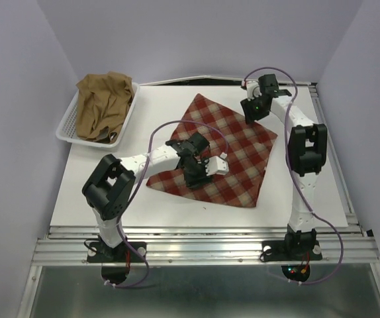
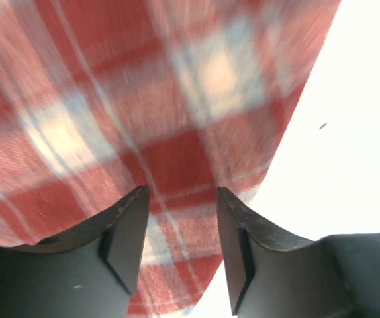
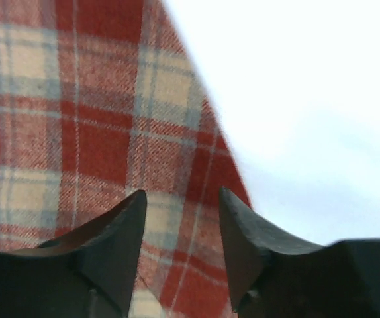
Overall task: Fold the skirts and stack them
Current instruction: Flatten the skirt out, then fold the skirt
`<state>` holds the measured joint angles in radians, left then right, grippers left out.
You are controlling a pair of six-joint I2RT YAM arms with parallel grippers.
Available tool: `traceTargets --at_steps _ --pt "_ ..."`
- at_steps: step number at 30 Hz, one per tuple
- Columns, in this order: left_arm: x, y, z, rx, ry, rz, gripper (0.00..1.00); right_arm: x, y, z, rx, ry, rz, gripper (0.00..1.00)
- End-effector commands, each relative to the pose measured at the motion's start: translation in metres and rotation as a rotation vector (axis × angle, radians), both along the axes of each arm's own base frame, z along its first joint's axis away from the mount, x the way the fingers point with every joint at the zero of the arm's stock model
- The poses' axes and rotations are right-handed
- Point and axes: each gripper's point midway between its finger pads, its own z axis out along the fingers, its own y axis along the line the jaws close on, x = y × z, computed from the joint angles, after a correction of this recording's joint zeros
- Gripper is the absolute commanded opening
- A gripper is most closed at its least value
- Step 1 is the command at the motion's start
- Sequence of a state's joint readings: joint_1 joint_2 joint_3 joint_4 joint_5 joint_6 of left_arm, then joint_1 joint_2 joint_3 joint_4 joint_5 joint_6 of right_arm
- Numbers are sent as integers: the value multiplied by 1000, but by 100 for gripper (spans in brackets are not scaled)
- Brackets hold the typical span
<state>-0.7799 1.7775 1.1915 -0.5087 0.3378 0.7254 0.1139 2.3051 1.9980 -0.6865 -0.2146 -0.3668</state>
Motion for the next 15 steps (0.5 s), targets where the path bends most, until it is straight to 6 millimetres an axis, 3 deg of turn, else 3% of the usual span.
traceTargets --at_steps 1,2,3,4,5,6,8,9,10,12,13,14,15 --pt "12 -27 55 -162 12 95 60 0 -10 81 -4 -165 -18 55" --pt "16 -25 72 -192 -28 107 63 -14 -14 97 9 -164 -3 62" --pt "17 -23 81 -210 -54 111 66 -18 -14 109 32 -184 22 65" --pt "16 -18 87 -211 -92 79 67 -37 -11 114 88 -145 73 67" --pt "8 -9 100 -223 -135 45 70 -51 -9 140 63 -201 166 72" --pt "7 0 103 -214 -170 22 71 -83 -6 127 77 -117 214 73" --pt "14 23 109 -198 -280 -9 74 -118 8 134 135 -110 318 79" --pt "9 40 108 -196 -315 -13 75 -141 10 152 147 -135 354 80" --pt "18 60 107 -176 -344 14 75 -175 18 130 152 -38 403 80" --pt "20 84 97 -129 -370 -4 76 -219 40 117 110 33 520 79" --pt "19 96 89 -98 -356 -8 76 -244 45 122 91 34 554 79" --pt "25 111 84 -52 -372 -1 76 -278 58 98 43 108 627 78" --pt "26 122 73 -19 -366 6 76 -296 62 97 8 100 662 78"
